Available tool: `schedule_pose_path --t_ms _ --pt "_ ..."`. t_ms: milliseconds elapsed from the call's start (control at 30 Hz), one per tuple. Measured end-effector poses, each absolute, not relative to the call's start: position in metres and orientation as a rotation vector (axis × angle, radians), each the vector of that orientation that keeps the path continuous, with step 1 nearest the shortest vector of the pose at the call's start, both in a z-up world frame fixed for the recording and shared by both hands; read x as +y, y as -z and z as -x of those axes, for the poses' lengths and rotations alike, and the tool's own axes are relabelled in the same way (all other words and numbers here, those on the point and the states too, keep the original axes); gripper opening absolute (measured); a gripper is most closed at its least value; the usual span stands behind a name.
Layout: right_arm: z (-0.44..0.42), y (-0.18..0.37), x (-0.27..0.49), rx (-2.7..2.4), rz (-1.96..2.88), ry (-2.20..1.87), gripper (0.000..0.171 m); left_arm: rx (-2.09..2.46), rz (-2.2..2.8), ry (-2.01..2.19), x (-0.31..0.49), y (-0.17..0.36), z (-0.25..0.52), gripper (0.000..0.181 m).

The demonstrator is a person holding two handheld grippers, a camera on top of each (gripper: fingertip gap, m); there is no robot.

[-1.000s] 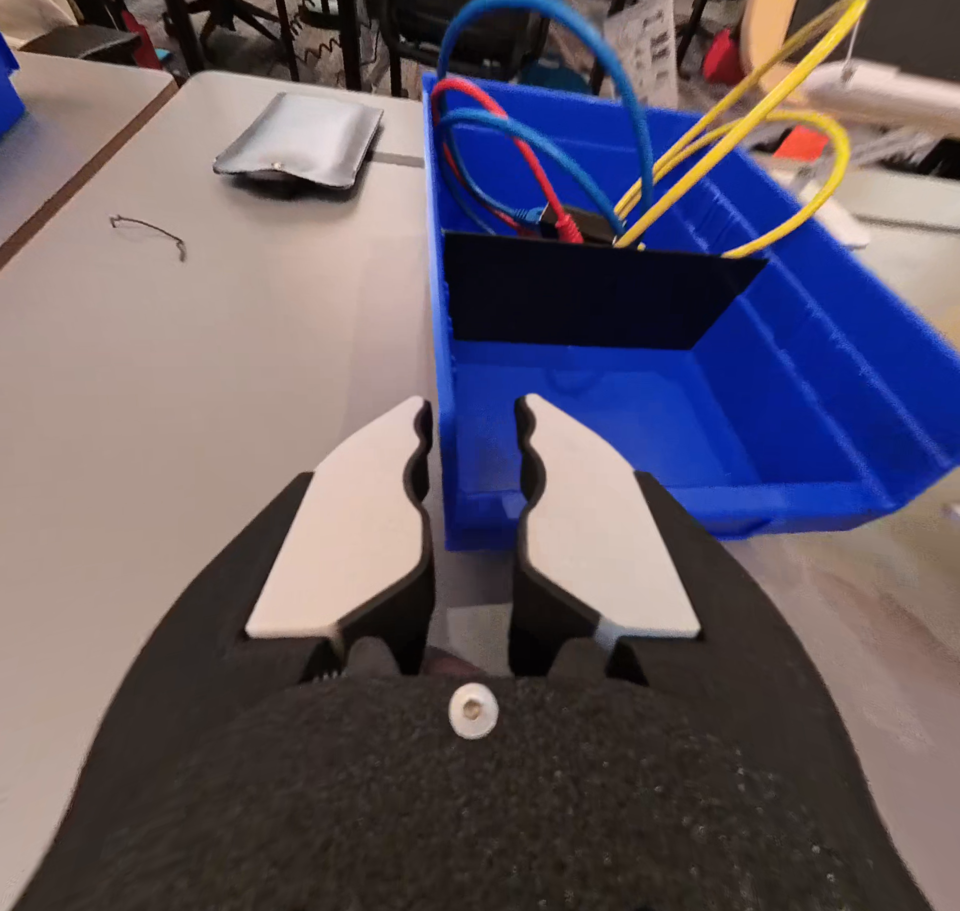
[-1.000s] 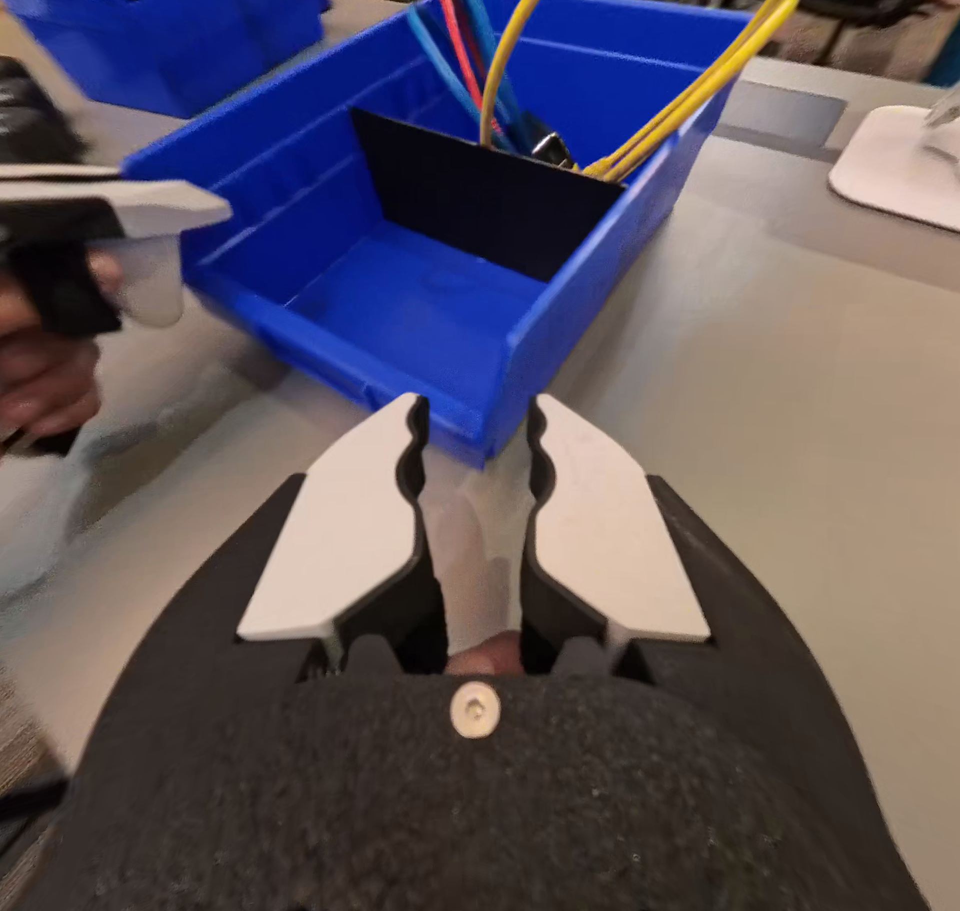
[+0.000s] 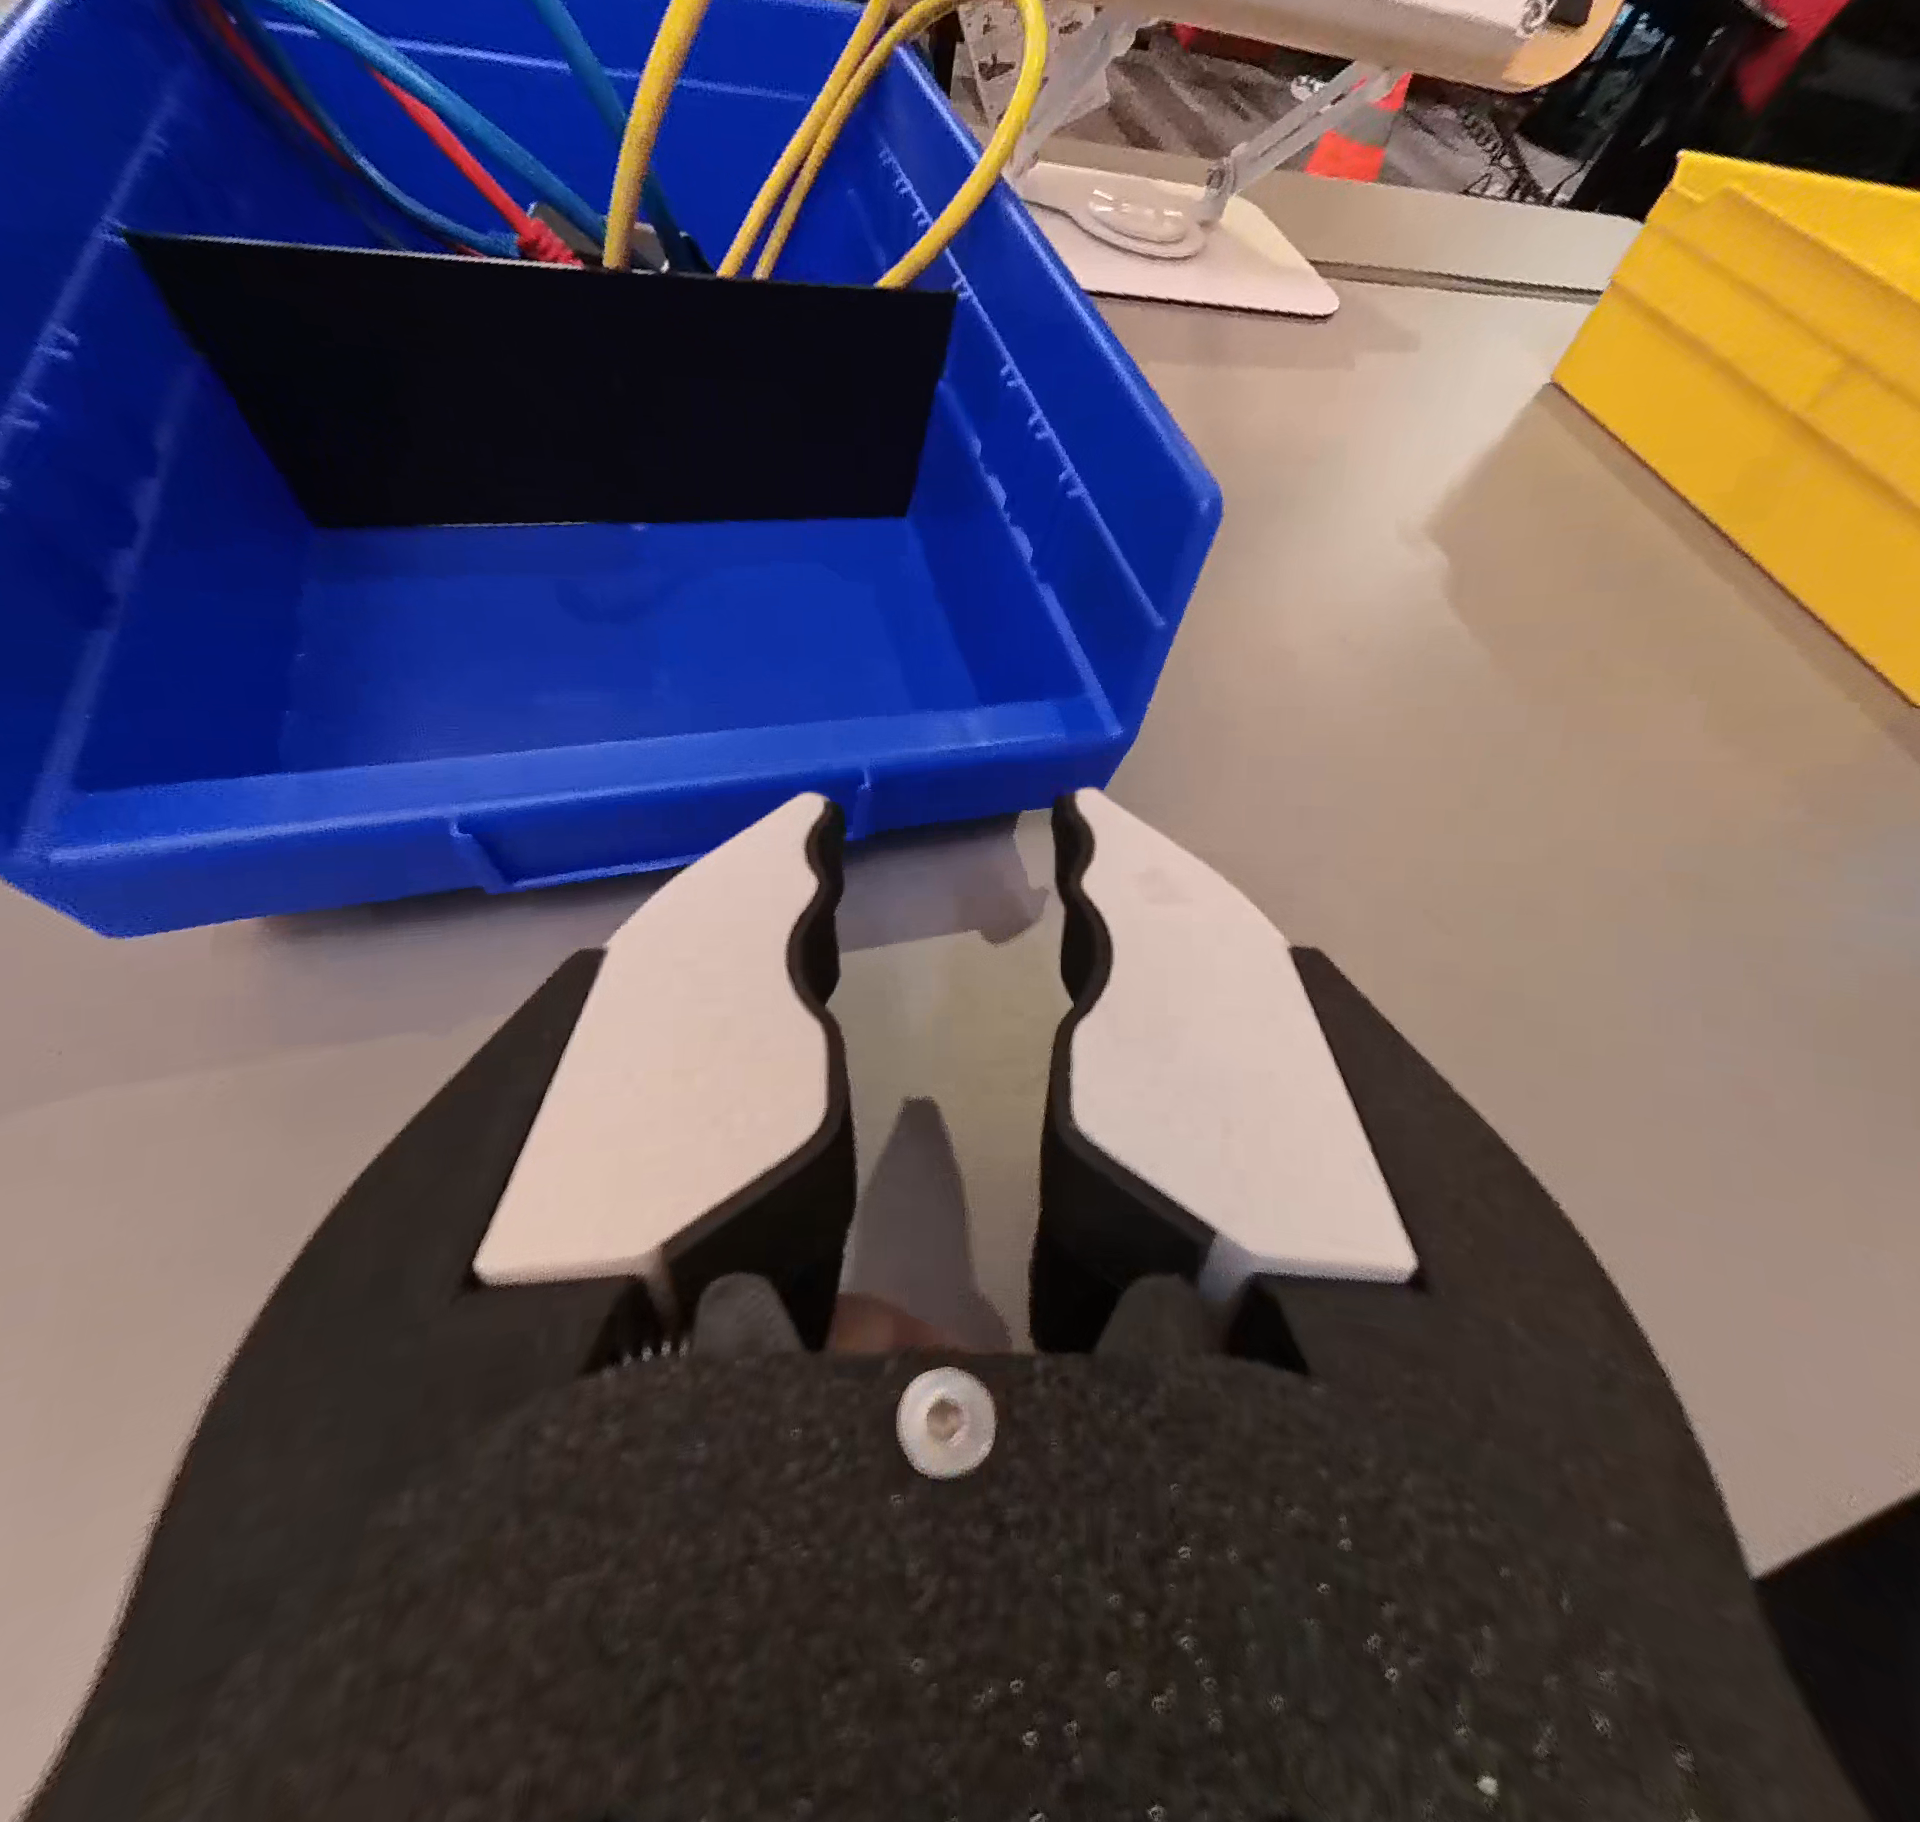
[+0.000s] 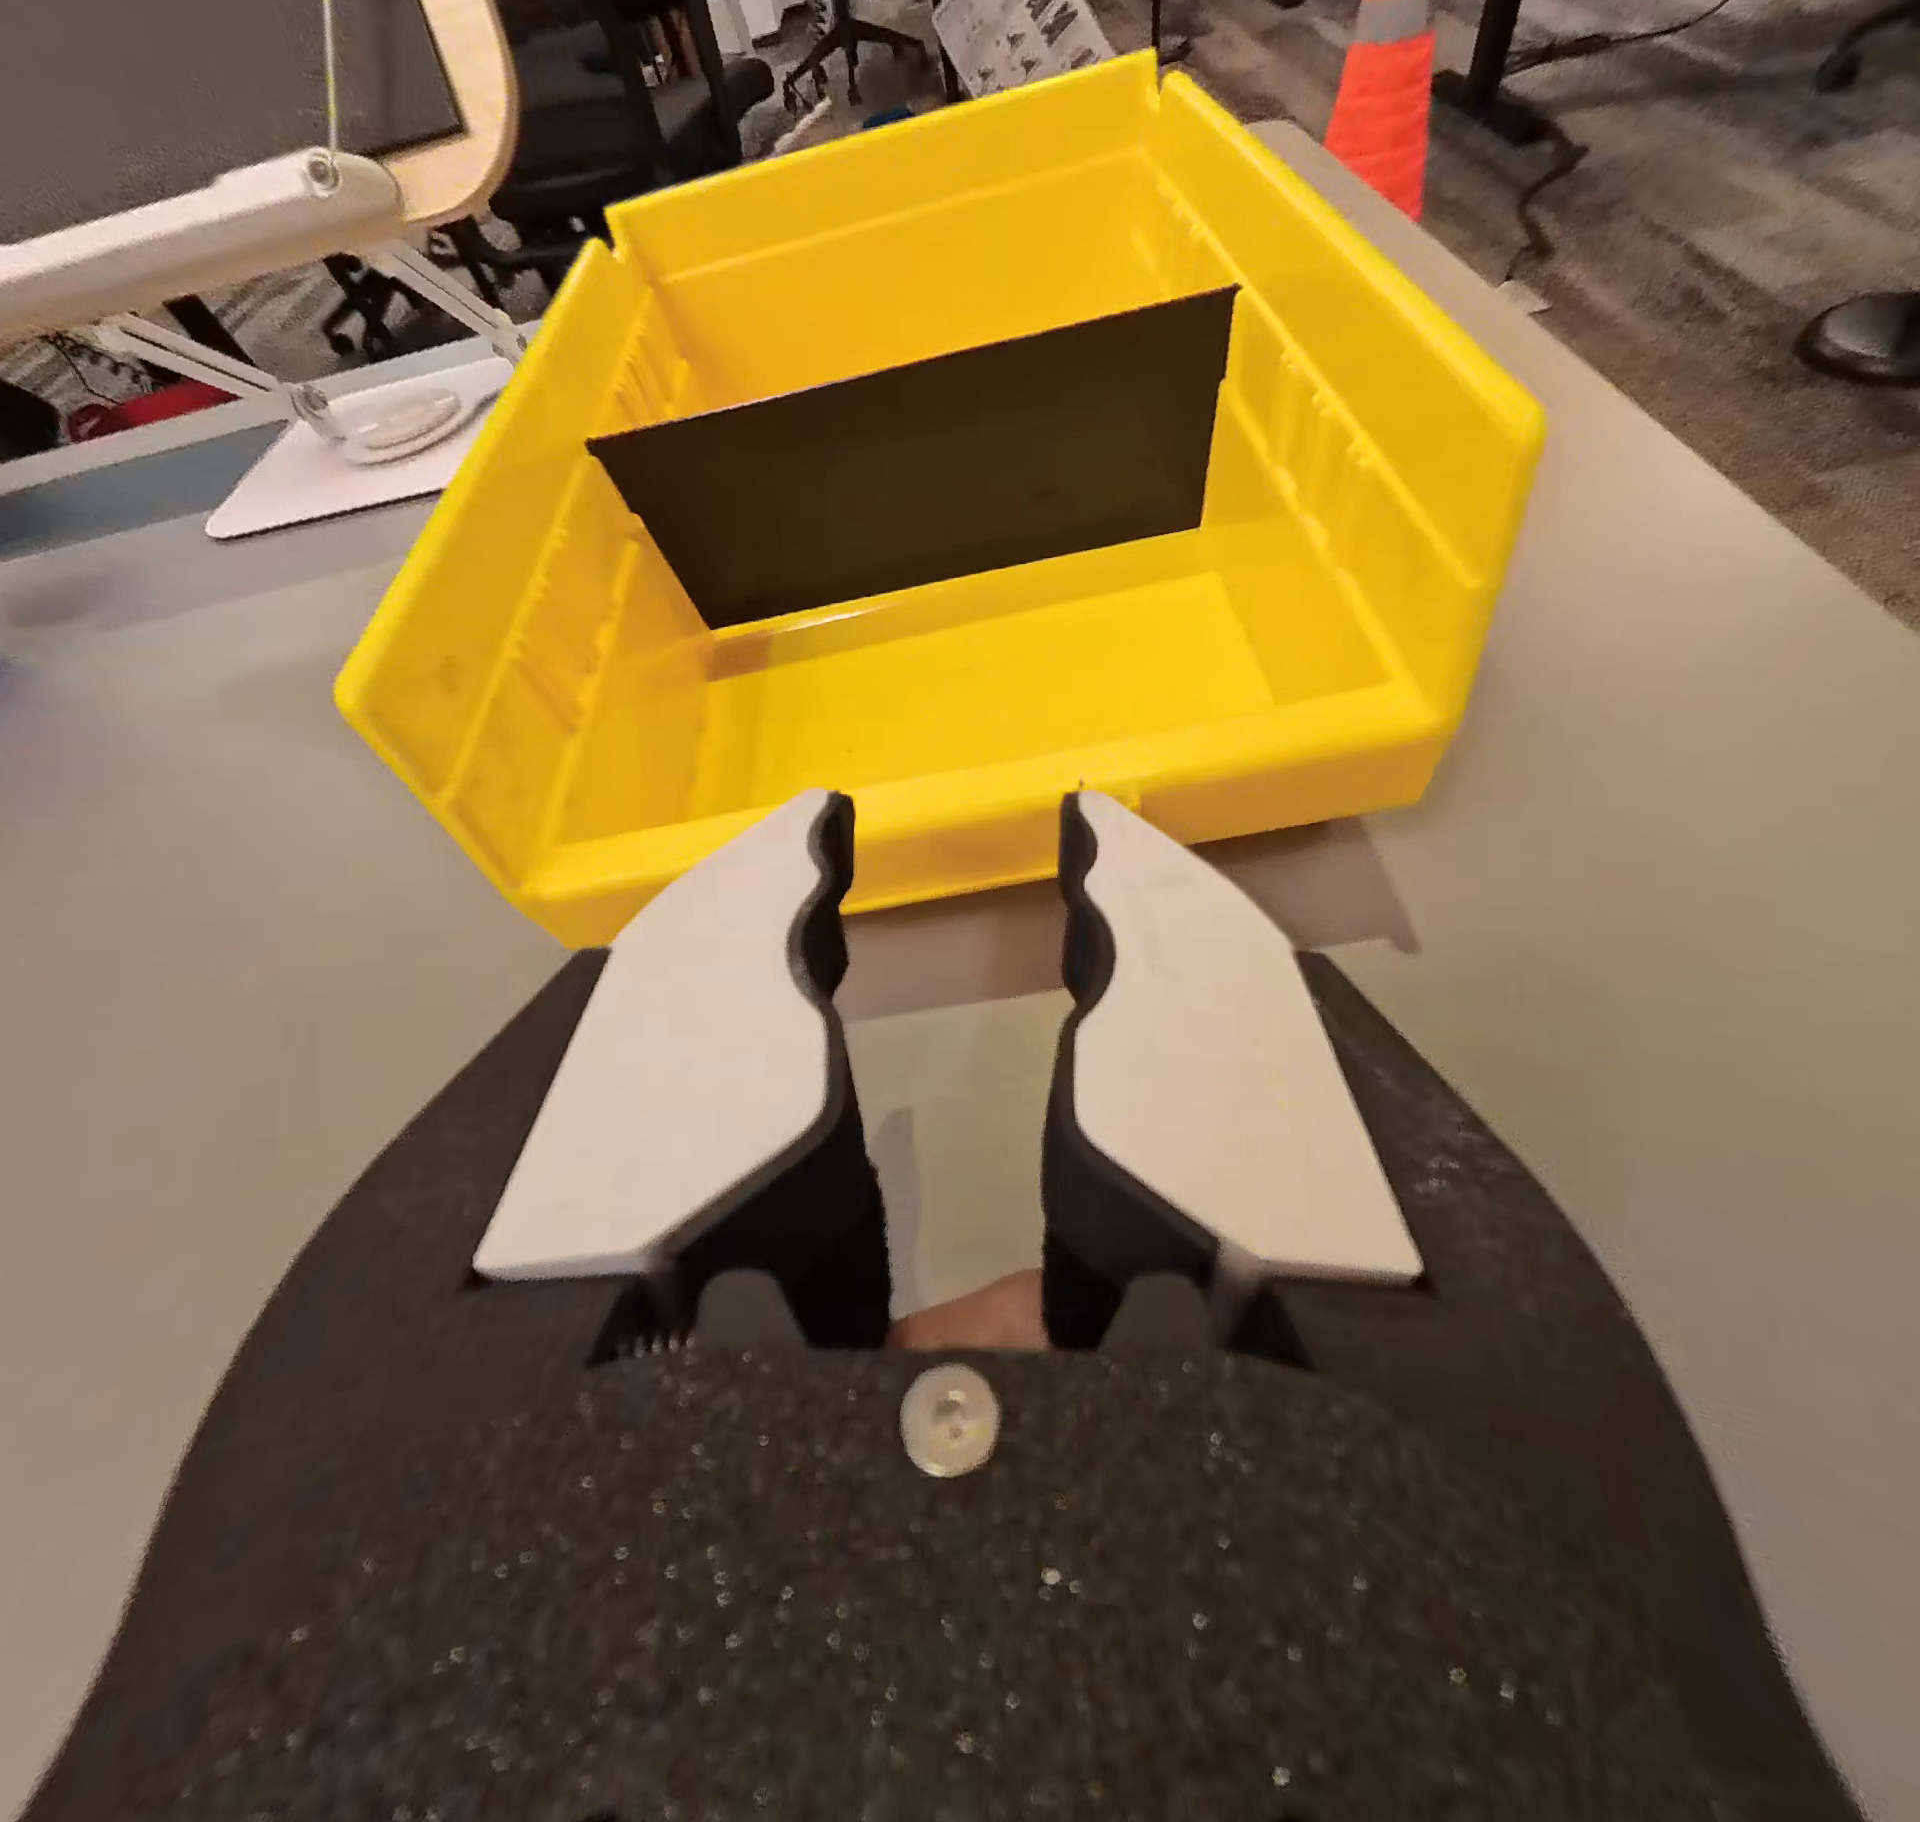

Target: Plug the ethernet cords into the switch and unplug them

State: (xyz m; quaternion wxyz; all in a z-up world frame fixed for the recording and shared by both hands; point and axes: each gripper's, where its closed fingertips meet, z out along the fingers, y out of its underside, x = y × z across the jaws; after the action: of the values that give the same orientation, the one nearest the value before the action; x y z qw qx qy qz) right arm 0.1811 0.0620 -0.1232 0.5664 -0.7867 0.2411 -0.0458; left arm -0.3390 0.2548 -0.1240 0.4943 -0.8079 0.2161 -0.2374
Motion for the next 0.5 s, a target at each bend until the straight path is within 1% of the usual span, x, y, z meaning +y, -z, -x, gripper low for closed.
schedule_pose_path --t_ms 200,367,500 --pt "-0.178 0.118 0.069 0.474 1.864 0.226 0.036 0.579 1.947 0.500 0.255 0.128 0.341 0.039" --pt "-0.166 0.114 0.081 0.441 1.847 0.178 0.034 0.612 1.951 0.460 0.249 0.133 0.344 0.039" --pt "-0.156 0.116 0.090 0.419 1.858 0.145 0.034 0.614 1.915 0.507 0.247 0.120 0.343 0.039"
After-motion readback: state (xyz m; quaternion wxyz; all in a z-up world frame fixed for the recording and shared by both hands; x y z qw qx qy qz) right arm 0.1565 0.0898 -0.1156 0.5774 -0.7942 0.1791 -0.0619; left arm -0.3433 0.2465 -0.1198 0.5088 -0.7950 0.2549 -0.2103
